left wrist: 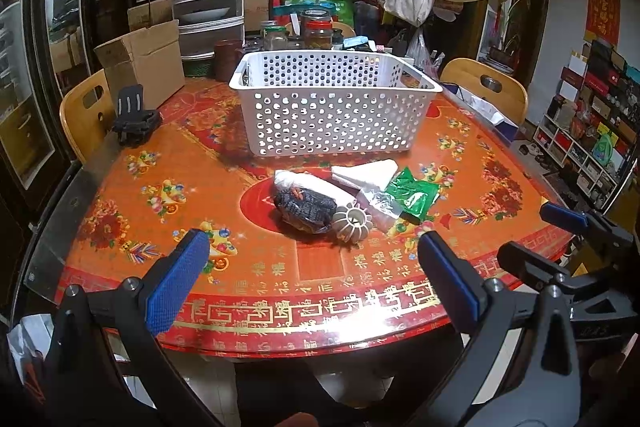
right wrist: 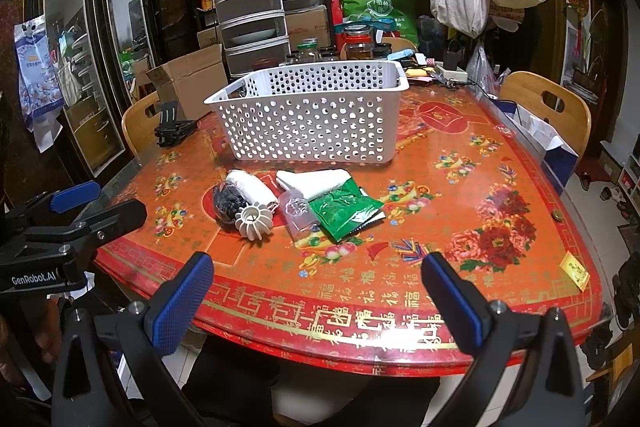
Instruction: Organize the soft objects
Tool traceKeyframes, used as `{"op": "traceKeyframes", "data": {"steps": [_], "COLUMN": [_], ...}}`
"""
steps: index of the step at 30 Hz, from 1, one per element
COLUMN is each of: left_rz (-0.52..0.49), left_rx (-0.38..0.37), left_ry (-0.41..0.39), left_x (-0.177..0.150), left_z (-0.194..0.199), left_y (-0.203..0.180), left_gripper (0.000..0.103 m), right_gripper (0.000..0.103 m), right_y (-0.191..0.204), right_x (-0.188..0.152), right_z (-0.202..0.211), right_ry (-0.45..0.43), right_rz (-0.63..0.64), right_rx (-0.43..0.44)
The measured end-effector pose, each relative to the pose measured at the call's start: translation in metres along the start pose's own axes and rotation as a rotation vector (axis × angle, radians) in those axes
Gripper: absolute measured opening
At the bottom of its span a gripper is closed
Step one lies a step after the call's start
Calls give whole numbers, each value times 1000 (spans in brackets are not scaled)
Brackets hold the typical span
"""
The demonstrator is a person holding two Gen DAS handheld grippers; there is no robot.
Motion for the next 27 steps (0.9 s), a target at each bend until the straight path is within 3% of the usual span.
{"op": "traceKeyframes", "data": {"steps": [11, 15, 17, 20, 23, 27], "left_rz": [-2, -27, -41, -29, -5, -18], "left_rx": [-38, -19, -25, -24, -82, -80], "left_ry": [-52, -56, -8, 34, 46, 43], "left_x": [3, 1, -9, -22, -28, -26], "left_z": [-4, -17, -32, -48, -55, -64], "left_y": [-1, 4, 4, 10, 14, 14], "left_gripper": [103, 103, 103, 103, 103, 103], "right_gripper": [103, 103, 103, 103, 103, 103], "right_y": [-2, -7, -14, -20, -28, -33], "right_x": [-3, 1, 1, -5, -8, -12], "right_z": [-4, -5, -9, -25, -33, -50], "right_ry": [-6, -75, -107, -53, -33, 2], "right_rz": [-14, -38, -44, -76, -64, -73], "right_rx": [24, 41, 31, 67, 25, 40]}}
Point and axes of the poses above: each gripper's, at about its wrist camera, not at the fingertips, and z roughly against the way its jaws point, y to its left, x to its top, the point moved 8 cm from there along -z, roughly the way its jaws point, and after that the axes turned 8 degrees about -y, right-handed, at the moved point
